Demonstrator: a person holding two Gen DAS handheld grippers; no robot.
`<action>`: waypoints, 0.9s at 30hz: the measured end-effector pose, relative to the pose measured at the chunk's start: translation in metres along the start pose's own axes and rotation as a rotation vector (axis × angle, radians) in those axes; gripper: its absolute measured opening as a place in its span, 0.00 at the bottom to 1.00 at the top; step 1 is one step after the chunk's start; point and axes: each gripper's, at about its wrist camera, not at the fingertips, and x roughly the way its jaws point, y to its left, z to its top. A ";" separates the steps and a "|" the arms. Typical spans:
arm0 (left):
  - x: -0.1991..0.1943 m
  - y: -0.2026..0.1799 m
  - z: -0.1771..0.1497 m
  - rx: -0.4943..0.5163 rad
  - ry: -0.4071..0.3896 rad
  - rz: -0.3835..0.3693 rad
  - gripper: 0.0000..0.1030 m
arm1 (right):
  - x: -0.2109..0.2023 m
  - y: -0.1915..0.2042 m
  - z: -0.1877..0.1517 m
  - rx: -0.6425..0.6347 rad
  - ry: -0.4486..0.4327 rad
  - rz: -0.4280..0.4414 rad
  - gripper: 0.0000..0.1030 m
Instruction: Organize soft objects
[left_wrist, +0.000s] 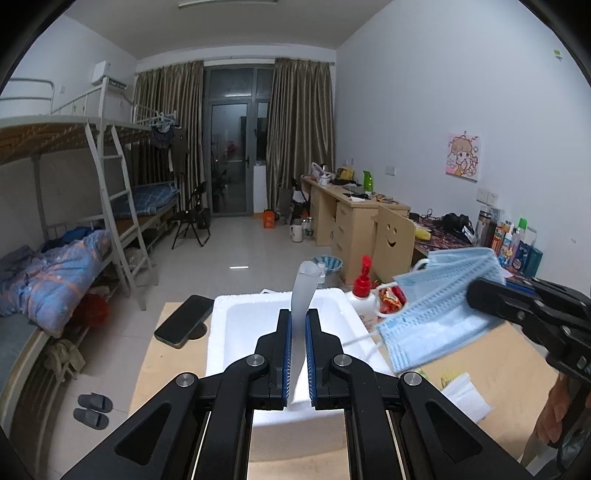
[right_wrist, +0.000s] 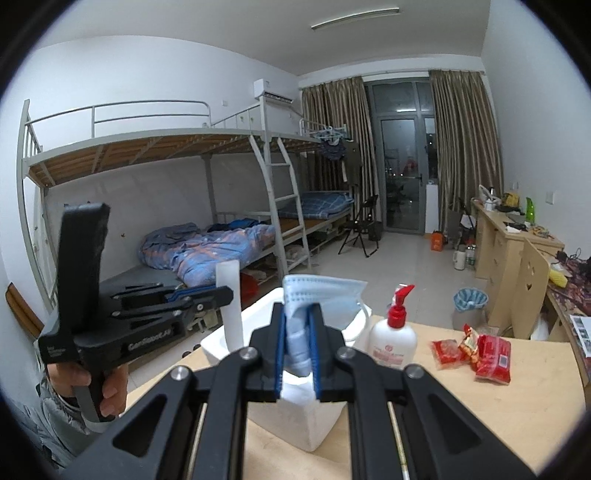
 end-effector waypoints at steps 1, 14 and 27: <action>0.006 0.003 0.004 -0.004 0.000 0.000 0.07 | 0.001 -0.001 0.000 -0.002 -0.002 -0.002 0.14; 0.070 0.017 0.005 -0.028 0.091 -0.006 0.07 | 0.026 -0.019 -0.001 0.011 0.023 -0.030 0.14; 0.087 0.011 0.001 0.000 0.129 0.029 0.08 | 0.023 -0.022 -0.001 0.023 0.022 -0.039 0.14</action>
